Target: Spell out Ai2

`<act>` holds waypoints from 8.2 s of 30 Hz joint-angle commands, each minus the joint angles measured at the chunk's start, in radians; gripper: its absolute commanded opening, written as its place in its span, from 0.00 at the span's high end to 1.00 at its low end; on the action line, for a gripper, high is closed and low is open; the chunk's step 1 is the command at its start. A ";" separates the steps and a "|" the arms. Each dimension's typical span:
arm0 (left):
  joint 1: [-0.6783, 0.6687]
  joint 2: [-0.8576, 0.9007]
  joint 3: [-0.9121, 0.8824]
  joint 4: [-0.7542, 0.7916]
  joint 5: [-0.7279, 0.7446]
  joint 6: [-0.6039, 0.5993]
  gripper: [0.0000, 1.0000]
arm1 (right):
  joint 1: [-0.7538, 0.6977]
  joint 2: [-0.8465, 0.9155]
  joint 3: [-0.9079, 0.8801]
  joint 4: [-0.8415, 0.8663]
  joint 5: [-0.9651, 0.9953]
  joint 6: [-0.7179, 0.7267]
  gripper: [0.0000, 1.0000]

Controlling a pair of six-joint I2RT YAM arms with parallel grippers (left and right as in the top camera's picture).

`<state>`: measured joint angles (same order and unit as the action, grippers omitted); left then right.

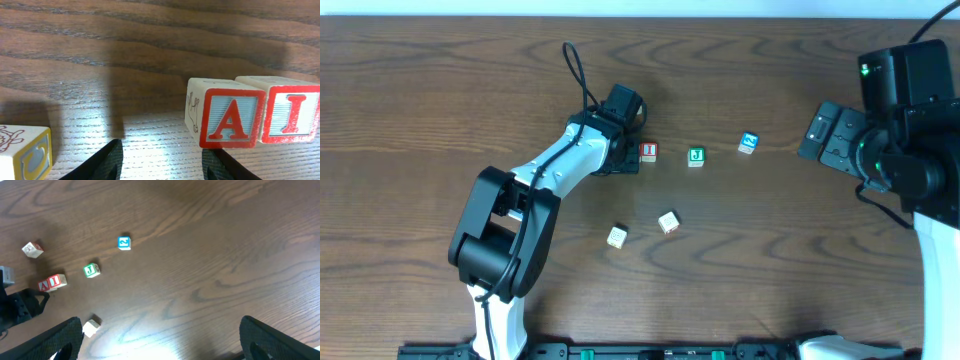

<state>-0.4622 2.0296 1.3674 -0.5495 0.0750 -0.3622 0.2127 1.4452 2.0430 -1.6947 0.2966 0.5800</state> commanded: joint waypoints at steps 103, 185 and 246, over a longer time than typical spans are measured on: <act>0.066 -0.525 0.025 -0.163 -0.269 0.161 0.05 | -0.006 0.024 0.002 0.019 -0.270 -0.618 0.01; 0.065 -0.712 0.025 -0.377 -0.348 0.156 0.05 | -0.152 0.964 -0.033 0.393 -0.504 -1.564 0.37; 0.066 -0.857 0.025 -0.576 -0.452 0.156 0.05 | 0.125 0.903 0.109 0.472 -0.457 -0.462 0.89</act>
<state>-0.4000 1.1923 1.3758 -1.1118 -0.3519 -0.1905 0.3248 2.3943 2.1330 -1.2255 -0.1612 0.0437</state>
